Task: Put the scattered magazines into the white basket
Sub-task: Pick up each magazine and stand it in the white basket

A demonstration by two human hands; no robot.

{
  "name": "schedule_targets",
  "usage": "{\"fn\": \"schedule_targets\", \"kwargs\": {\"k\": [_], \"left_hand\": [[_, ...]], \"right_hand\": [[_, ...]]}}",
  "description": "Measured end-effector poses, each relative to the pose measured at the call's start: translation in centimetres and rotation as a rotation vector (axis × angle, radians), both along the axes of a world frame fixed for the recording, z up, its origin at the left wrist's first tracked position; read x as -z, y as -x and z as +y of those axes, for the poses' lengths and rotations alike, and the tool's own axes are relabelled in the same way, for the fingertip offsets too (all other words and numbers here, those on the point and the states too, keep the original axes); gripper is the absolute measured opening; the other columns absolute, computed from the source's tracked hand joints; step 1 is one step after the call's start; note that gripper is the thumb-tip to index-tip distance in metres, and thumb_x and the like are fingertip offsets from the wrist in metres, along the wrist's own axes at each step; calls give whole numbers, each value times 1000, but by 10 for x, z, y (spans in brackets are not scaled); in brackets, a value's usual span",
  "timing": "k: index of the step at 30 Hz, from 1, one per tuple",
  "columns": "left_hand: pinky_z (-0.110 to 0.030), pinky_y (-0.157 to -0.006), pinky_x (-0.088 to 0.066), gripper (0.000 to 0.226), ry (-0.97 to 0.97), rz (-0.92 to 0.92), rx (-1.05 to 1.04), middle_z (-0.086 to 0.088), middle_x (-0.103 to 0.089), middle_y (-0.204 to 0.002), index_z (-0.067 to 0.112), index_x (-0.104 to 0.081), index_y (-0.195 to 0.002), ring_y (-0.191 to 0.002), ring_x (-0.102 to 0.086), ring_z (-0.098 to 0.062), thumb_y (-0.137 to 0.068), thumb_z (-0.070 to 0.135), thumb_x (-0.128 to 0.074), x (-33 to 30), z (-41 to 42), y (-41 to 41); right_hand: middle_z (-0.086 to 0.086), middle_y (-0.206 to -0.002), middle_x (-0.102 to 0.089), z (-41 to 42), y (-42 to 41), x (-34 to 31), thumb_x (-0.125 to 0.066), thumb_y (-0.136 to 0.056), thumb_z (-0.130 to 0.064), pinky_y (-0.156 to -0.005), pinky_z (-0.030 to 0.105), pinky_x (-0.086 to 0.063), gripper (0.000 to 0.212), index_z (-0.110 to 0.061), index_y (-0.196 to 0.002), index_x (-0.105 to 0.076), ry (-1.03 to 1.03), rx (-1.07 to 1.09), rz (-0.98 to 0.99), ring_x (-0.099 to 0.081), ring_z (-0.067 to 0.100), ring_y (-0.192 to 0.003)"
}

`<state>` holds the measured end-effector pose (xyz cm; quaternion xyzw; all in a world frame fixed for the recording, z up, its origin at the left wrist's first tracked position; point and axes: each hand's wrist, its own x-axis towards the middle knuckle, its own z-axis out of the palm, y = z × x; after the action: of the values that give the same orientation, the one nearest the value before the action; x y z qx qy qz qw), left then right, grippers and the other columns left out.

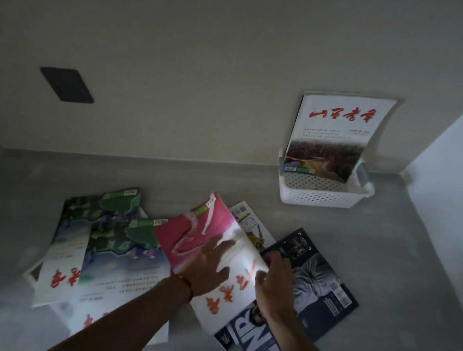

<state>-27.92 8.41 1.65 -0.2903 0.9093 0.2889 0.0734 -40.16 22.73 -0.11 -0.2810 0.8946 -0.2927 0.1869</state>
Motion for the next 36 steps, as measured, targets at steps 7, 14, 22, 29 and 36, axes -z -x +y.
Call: {"fn": "schedule_targets", "kwargs": {"k": [7, 14, 22, 29, 36], "left_hand": [[-49, -116, -34, 46, 361, 439, 261, -4, -56, -144, 22, -50, -142, -135, -50, -23, -97, 26, -57, -74, -27, 55], [-36, -70, -57, 13, 94, 745, -51, -3, -75, -88, 12, -72, -100, -77, -69, -16, -91, 10, -64, -144, -32, 94], [-19, -75, -58, 15, -36, 895, -191, 5, -75, -92, 14, -74, -99, -85, -71, -6, -92, 8, -63, -185, -24, 142], [-39, -88, -60, 19, -219, 937, -319, -5, -76, -104, 10, -75, -107, -95, -72, -18, -90, 7, -68, -192, -37, 202], [-33, -79, -63, 17, -247, 848, -595, 12, -78, -80, 26, -79, -95, -70, -74, -7, -81, 18, -75, -169, -58, 254]], "right_hand": [[-12, -74, -66, -7, 36, -95, -61, -98, -33, -49, 10, -44, 14, -20, -103, -66, 474, -87, 33, -64, 0, -57], [6, -121, -65, 15, 114, -139, -66, -91, -19, -75, 32, -62, 42, -16, -131, -55, 630, 32, 250, -70, 22, -100], [-16, -111, -74, 50, 191, -144, -68, -89, -21, -83, 26, -58, 28, -38, -110, -69, 659, 229, -119, -69, 0, -100], [-4, -99, -75, 33, 265, -180, -70, -91, -29, -60, 0, -46, 24, -12, -107, -75, 562, 200, 271, -69, 2, -77], [1, -99, -78, -5, 337, -175, -70, -88, -30, -72, 40, -64, 21, -12, -97, -77, 494, 147, 282, -74, 13, -78]]}}
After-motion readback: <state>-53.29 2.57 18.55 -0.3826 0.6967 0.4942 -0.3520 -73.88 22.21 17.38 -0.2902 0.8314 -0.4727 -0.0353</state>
